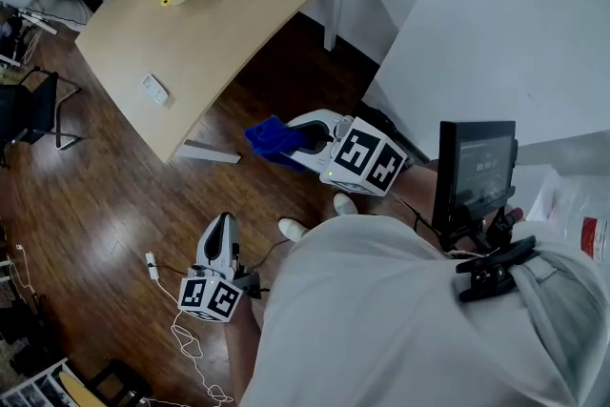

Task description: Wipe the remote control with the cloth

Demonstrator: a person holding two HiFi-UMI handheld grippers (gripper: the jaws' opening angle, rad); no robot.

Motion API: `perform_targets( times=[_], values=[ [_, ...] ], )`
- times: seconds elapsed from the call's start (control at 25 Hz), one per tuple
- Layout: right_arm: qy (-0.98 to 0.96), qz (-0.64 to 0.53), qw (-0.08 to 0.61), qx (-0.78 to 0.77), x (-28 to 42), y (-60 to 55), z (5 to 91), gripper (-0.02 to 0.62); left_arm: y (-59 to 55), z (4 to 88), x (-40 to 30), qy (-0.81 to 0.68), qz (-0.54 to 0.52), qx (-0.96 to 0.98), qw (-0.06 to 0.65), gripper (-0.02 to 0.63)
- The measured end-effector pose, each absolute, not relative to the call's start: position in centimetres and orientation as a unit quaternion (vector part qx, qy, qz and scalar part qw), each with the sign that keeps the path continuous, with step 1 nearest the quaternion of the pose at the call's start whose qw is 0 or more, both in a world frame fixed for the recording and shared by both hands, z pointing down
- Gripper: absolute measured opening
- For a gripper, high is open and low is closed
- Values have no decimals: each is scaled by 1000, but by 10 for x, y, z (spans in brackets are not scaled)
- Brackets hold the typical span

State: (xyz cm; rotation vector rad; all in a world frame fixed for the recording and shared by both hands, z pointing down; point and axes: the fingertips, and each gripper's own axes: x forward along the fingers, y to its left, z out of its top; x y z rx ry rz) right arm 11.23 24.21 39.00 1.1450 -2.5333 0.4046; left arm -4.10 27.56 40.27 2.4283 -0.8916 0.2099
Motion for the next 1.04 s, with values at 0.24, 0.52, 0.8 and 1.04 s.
perform_targets(
  times=[0.24, 0.52, 0.8, 1.04],
  values=[
    [-897, 130, 172, 387, 102, 246, 387, 84, 279, 400, -39, -333, 83, 904, 257, 21],
    [-900, 130, 173, 378, 98, 248, 391, 84, 284, 405, -44, -342, 94, 900, 255, 21],
    [-898, 127, 190, 375, 108, 259, 406, 84, 296, 417, -42, -339, 83, 900, 259, 21],
    [-905, 117, 185, 366, 102, 253, 407, 84, 297, 422, -47, -349, 86, 897, 257, 21]
  ],
)
